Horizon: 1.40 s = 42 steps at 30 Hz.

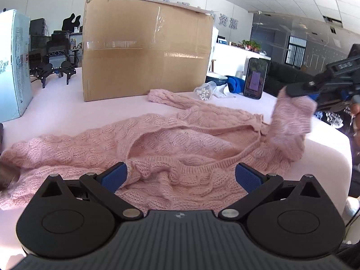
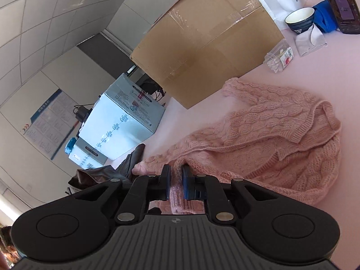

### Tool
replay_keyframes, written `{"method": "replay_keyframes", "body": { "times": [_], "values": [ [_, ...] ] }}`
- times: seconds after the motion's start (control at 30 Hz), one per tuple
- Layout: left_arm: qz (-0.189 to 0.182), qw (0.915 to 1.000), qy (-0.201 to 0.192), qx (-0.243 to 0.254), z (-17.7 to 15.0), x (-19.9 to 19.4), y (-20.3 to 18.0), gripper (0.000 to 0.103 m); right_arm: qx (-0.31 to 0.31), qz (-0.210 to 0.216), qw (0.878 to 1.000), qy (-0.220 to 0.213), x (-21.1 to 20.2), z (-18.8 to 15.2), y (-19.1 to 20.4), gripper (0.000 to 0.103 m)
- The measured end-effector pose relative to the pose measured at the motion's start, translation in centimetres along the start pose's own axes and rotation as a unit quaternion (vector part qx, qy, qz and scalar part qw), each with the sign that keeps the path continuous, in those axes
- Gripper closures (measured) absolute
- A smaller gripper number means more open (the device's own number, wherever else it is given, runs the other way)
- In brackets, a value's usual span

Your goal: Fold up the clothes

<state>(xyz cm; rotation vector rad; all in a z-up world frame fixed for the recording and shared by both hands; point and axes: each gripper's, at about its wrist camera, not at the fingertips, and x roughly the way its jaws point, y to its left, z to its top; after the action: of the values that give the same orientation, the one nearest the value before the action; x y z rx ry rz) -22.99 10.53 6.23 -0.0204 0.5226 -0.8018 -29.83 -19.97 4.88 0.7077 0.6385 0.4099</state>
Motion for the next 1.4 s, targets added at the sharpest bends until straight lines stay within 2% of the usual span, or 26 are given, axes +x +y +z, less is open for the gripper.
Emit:
{"method": "replay_keyframes", "body": {
  "times": [0.03,0.1,0.13,0.17,0.23,0.27,0.33,0.43,0.5,0.57,0.6,0.63,0.67,0.73,0.77,0.8,0.83,0.9,0.97,1.03,1.1,1.13,1.2,1.27,1.33,1.4],
  "values": [
    [-0.016,0.9997,0.007,-0.019,0.1,0.0,0.7,0.000,0.004,-0.013,1.000,0.023,2.5,0.7,0.1,0.092],
    [-0.030,0.9981,0.020,-0.050,0.2,0.1,1.9,0.000,0.036,-0.052,0.996,0.066,7.2,1.7,-0.3,0.081],
    [-0.031,0.9971,0.026,-0.064,0.2,0.2,2.4,0.000,0.047,-0.060,0.994,0.082,9.1,2.0,-0.6,0.056],
    [-0.028,0.9959,0.031,-0.081,0.1,0.3,2.9,0.000,0.052,-0.061,0.993,0.092,10.4,2.3,-0.9,0.045],
    [-0.033,0.9921,0.039,-0.114,-0.1,0.5,4.0,0.000,0.059,-0.052,0.993,0.087,10.9,2.5,-1.7,0.042],
    [-0.043,0.9897,0.046,-0.129,-0.2,0.7,4.4,0.000,0.055,-0.037,0.994,0.083,10.5,2.6,-2.0,0.038],
    [-0.057,0.9862,0.058,-0.144,-0.2,1.1,4.7,0.000,0.041,0.010,0.997,0.068,8.7,2.9,-2.6,0.037],
    [-0.057,0.9903,0.061,-0.111,-0.1,1.4,3.8,0.000,0.016,0.059,0.998,-0.002,3.3,3.1,-3.8,0.034],
    [-0.071,0.9926,0.059,-0.078,0.2,1.5,2.8,0.000,0.013,0.053,0.996,-0.069,-1.1,2.1,-4.7,0.034],
    [-0.092,0.9940,0.044,-0.038,1.2,1.7,1.2,0.000,-0.011,0.045,0.994,-0.104,-4.2,0.3,-5.3,0.035],
    [-0.093,0.9947,0.037,-0.020,1.6,1.8,0.3,0.000,-0.036,0.022,0.993,-0.110,-5.1,-0.9,-5.2,0.036],
    [-0.091,0.9953,0.032,-0.001,2.1,2.0,-0.5,0.000,-0.059,-0.013,0.992,-0.111,-5.3,-1.8,-5.0,0.040],
    [-0.084,0.9958,0.026,0.023,2.7,2.3,-1.7,0.000,-0.082,-0.052,0.989,-0.113,-5.4,-2.6,-4.8,0.049],
    [-0.067,0.9941,0.019,0.083,4.5,4.0,-4.9,0.000,-0.152,-0.162,0.970,-0.100,-3.8,-4.2,-4.1,0.067],
    [-0.075,0.9917,0.031,0.099,5.0,5.3,-6.0,0.000,-0.169,-0.189,0.964,-0.077,-2.8,-4.6,-4.2,0.075],
    [-0.087,0.9887,0.047,0.112,5.4,6.5,-6.9,0.000,-0.174,-0.219,0.959,-0.043,-1.5,-5.1,-4.7,0.081],
    [-0.100,0.9853,0.062,0.125,5.8,7.8,-7.8,0.000,-0.170,-0.236,0.956,-0.033,-0.9,-5.6,-5.3,0.084],
    [-0.125,0.9791,0.114,0.113,6.0,10.7,-9.1,0.000,-0.191,-0.257,0.946,-0.045,-1.1,-6.7,-5.1,0.085],
    [-0.127,0.9748,0.161,0.089,5.6,13.8,-9.5,0.001,-0.211,-0.278,0.936,-0.049,-1.2,-7.5,-4.9,0.085],
    [-0.122,0.9725,0.185,0.071,4.7,15.5,-8.5,0.001,-0.234,-0.292,0.926,-0.049,-0.9,-8.1,-4.6,0.084],
    [-0.136,0.9719,0.183,0.059,4.1,15.8,-7.2,0.001,-0.252,-0.299,0.920,-0.038,-0.9,-7.9,-4.3,0.081],
    [-0.141,0.9717,0.181,0.055,4.0,15.5,-6.7,0.001,-0.256,-0.300,0.918,-0.031,-1.1,-7.4,-4.1,0.078],
    [-0.122,0.9755,0.180,0.031,4.0,14.3,-5.8,0.001,-0.256,-0.304,0.917,-0.036,-1.7,-5.3,-3.3,0.064],
    [-0.110,0.9776,0.178,0.025,3.9,13.6,-5.2,0.001,-0.262,-0.314,0.910,-0.073,-1.8,-2.4,-2.0,0.026],
    [-0.095,0.9797,0.173,0.035,3.7,13.3,-5.1,0.001,-0.280,-0.300,0.902,-0.131,-1.4,1.0,-0.7,0.019],
    [-0.080,0.9808,0.171,0.047,3.5,13.6,-5.4,0.000,-0.283,-0.275,0.908,-0.140,0.7,4.7,0.2,0.019]
  ]
}}
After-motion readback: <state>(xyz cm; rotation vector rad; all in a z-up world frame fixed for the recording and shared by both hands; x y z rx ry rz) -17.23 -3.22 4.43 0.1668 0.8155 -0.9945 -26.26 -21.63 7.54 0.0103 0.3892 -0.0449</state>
